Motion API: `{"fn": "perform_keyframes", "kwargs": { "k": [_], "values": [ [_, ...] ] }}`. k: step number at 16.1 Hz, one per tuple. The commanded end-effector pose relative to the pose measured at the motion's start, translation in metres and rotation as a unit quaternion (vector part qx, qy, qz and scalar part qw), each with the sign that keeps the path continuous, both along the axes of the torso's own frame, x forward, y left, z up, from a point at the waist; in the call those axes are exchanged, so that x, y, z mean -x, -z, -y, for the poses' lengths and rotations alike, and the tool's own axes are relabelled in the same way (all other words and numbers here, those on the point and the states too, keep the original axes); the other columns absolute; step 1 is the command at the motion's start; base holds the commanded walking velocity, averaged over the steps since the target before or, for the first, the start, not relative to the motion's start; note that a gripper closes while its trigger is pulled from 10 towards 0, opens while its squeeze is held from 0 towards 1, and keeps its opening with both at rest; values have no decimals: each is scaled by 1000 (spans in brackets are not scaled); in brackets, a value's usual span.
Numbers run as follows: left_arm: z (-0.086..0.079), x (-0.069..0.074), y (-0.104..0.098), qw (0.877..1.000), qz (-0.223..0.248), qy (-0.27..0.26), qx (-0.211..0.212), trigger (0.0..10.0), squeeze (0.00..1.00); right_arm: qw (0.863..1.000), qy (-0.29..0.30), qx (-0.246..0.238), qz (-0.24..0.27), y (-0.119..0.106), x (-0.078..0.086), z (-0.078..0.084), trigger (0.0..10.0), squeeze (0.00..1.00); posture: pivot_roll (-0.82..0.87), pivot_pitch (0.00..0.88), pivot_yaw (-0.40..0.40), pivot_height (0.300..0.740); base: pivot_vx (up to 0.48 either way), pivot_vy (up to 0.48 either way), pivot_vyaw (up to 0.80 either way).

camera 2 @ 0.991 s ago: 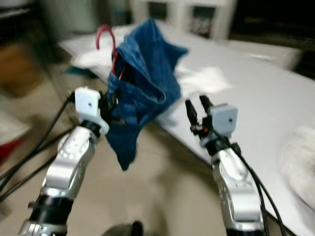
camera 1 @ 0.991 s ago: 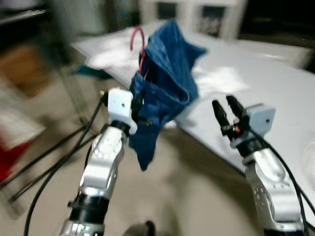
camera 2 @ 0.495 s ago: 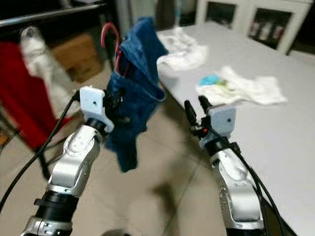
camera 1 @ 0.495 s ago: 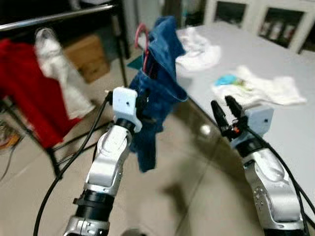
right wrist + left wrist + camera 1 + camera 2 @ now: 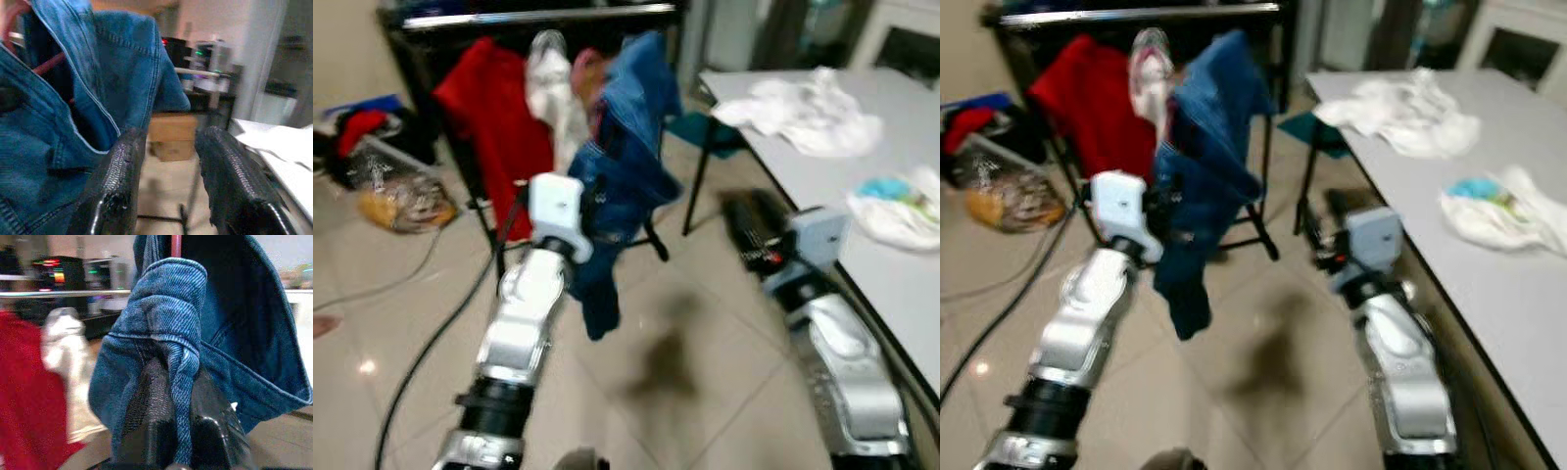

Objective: Hang hanger

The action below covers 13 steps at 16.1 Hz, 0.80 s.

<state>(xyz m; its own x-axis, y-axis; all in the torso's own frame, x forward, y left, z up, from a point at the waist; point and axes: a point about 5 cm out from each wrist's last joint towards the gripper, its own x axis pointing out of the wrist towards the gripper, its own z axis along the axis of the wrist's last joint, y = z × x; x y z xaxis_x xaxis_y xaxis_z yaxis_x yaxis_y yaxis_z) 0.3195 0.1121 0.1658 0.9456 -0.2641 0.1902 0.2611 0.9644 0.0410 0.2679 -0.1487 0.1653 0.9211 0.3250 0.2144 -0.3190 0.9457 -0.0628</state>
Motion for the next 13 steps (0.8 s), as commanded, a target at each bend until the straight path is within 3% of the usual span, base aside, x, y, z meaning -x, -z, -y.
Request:
{"fn": "perform_keyframes", "kwargs": {
  "k": [1,6,13],
  "values": [
    [8,0,-11,1000,27,10,7,10000,0,1000,6,-1,0,-1,0,5,10000,0,10,0,26,723,0,0,0],
    [10,0,-8,1000,23,10,11,10000,0,1000,-2,-5,-1,0,0,3,10000,0,12,0,28,723,0,0,0],
    [7,4,2,999,9,13,42,10000,0,999,-43,10,-18,17,5,-14,10000,0,39,0,14,723,0,0,0]
  ]
}}
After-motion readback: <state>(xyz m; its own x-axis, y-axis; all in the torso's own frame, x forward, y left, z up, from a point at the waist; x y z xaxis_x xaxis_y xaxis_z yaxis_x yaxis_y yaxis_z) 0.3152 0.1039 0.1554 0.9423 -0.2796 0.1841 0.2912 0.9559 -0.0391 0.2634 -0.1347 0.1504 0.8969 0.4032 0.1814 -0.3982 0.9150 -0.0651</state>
